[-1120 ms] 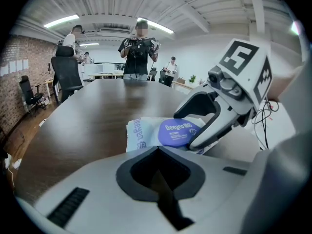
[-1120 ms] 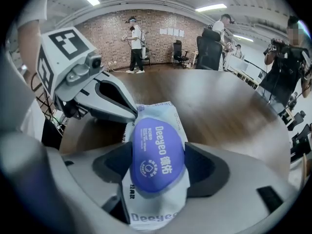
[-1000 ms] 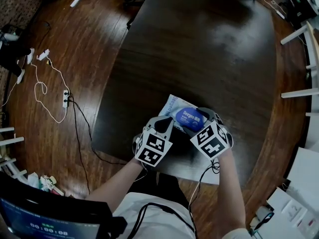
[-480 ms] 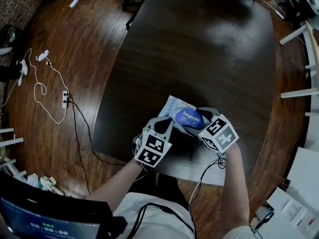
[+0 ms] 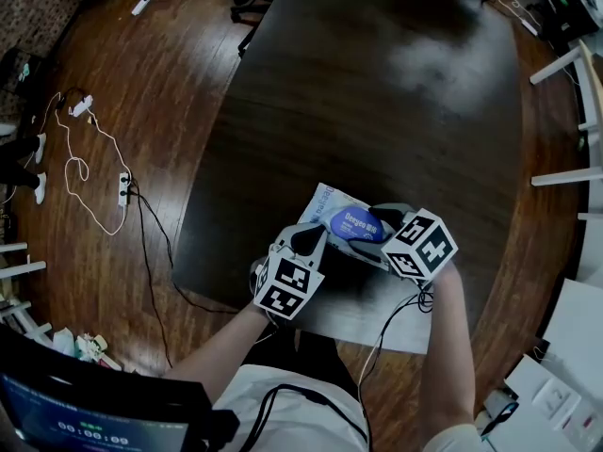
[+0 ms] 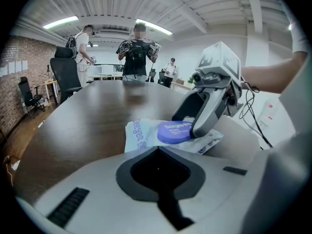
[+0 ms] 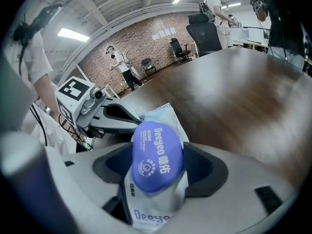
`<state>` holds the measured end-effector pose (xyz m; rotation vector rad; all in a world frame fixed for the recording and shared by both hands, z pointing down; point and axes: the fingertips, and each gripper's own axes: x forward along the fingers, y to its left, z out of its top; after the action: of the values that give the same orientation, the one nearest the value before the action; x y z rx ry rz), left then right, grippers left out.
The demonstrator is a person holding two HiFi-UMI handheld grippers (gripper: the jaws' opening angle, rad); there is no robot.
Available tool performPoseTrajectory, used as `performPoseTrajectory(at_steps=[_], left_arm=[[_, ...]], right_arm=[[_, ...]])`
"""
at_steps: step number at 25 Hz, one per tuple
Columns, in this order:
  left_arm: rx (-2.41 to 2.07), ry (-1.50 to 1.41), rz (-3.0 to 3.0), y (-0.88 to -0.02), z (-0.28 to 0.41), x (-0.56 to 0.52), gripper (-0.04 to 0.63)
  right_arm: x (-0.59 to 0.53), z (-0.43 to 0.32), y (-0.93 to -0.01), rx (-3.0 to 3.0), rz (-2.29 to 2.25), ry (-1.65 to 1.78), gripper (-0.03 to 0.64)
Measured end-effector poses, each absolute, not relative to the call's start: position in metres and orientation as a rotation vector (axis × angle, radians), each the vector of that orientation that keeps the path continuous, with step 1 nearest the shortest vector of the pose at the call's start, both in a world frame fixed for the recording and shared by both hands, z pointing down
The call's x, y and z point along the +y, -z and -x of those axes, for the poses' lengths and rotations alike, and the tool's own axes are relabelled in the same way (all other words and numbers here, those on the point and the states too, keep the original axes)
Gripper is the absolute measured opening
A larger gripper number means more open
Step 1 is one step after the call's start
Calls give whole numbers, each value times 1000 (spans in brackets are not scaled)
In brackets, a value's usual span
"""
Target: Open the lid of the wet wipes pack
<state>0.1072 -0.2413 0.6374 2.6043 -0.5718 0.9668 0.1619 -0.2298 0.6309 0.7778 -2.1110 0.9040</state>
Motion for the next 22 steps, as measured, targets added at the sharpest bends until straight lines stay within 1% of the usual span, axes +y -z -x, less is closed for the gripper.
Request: performPoseTrajectory(at_steps=[12, 22], left_arm=[[-571, -971, -2596, -639, -108, -242, 2], [-568, -977, -2594, -639, -105, -242, 2]], right_arm=[[-233, -165, -624, -2164, -733, -1044, 330], [-245, -173, -599, -2206, -840, -973, 321]])
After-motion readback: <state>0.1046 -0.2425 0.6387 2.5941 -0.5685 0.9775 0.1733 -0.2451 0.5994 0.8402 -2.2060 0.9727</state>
